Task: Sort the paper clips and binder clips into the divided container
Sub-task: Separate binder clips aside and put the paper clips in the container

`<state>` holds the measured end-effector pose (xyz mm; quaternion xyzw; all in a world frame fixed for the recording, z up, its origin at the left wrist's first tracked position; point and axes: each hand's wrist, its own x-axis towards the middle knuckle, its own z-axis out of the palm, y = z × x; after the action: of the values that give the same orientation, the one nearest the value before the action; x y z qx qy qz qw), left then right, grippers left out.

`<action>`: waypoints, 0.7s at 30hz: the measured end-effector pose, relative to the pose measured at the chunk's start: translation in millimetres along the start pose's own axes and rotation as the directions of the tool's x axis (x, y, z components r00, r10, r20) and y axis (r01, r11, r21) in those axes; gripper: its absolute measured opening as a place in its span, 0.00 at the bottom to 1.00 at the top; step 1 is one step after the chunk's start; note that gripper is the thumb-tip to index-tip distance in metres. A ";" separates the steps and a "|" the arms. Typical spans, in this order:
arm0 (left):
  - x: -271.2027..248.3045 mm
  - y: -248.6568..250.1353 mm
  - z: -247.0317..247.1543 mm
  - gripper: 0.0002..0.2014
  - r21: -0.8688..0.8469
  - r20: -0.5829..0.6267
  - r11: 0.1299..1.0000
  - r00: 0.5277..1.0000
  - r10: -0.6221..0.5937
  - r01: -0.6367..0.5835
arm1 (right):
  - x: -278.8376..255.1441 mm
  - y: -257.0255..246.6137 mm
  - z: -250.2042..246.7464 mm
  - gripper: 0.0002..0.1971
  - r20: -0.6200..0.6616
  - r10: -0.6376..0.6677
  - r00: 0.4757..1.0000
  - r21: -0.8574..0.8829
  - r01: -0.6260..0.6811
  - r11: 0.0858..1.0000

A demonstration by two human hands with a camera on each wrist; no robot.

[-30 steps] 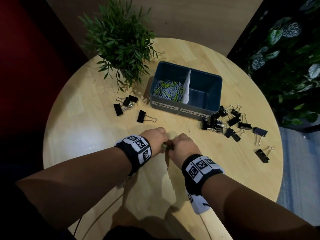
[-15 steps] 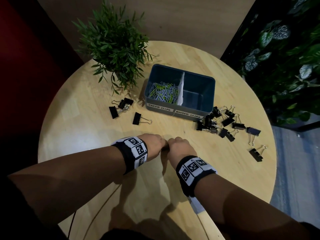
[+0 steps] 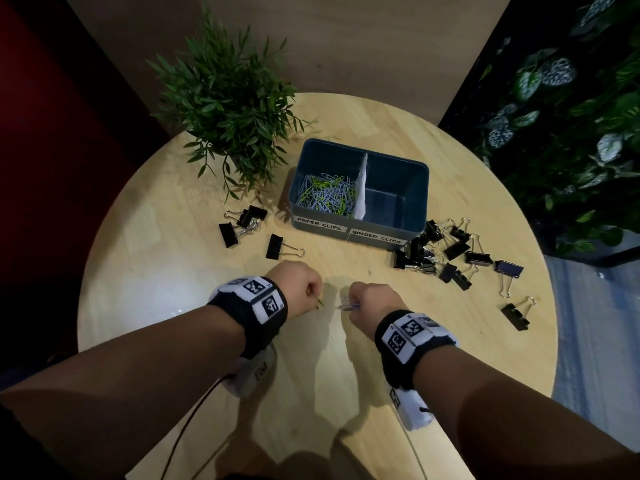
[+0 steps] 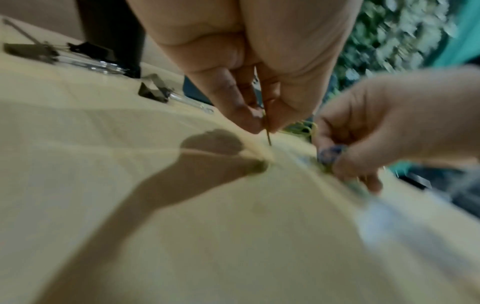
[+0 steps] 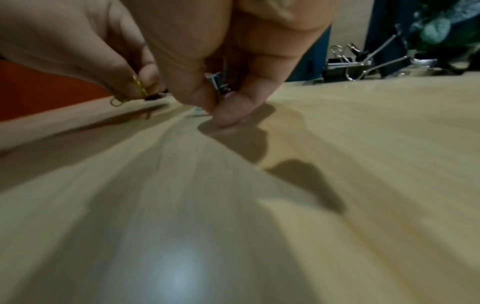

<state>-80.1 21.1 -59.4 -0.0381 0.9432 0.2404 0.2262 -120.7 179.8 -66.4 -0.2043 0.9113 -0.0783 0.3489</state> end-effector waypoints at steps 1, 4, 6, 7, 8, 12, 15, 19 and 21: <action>-0.4 2.7 -9.9 0.06 -0.087 -0.077 0.996 0.997 -0.030 0.023 | 0.0 0.9 -5.8 0.02 -0.046 0.005 0.999 0.073 -0.001 0.997; 3.5 12.7 -49.3 0.04 -0.316 -0.314 0.947 0.937 -0.155 0.051 | 3.2 -4.1 -36.5 0.11 -0.200 0.031 0.979 0.409 0.055 0.911; 13.7 15.5 -76.7 0.05 -0.399 -0.445 0.916 0.864 -0.237 0.046 | 11.3 -12.8 -67.1 0.16 -0.280 0.039 0.959 0.559 0.130 0.819; 19.4 16.2 -87.7 0.06 -0.407 -0.481 0.912 0.835 -0.267 0.057 | 16.6 -18.1 -81.8 0.16 -0.307 0.048 0.951 0.603 0.155 0.782; 26.0 16.8 -96.2 0.06 -0.393 -0.493 0.916 0.822 -0.283 0.080 | 23.0 -23.5 -94.3 0.16 -0.331 0.066 0.942 0.633 0.170 0.756; 46.0 25.4 -102.3 0.04 -0.270 -0.430 0.946 0.857 -0.284 0.178 | 44.7 -32.5 -109.8 0.12 -0.392 0.140 0.909 0.601 0.139 0.787; 53.7 32.3 -92.3 0.08 -0.223 -0.423 0.953 0.860 -0.286 0.207 | 48.0 -31.1 -99.9 0.09 -0.410 0.196 0.891 0.694 0.165 0.701; 45.4 29.9 -86.7 0.14 -0.275 -0.487 0.956 0.844 -0.226 0.098 | 30.5 -20.4 -91.1 0.17 -0.484 0.085 0.871 0.552 0.228 0.802; 25.9 30.4 -80.0 0.12 -0.188 -0.578 0.978 0.815 -0.033 -0.093 | 13.7 -10.6 -75.3 0.13 -0.587 -0.054 0.808 0.309 0.285 0.907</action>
<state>-141.4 11.1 4.8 -0.1178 0.9374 0.3178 -0.0797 -176.8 164.3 -15.7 -0.1820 0.9174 -0.3429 0.0872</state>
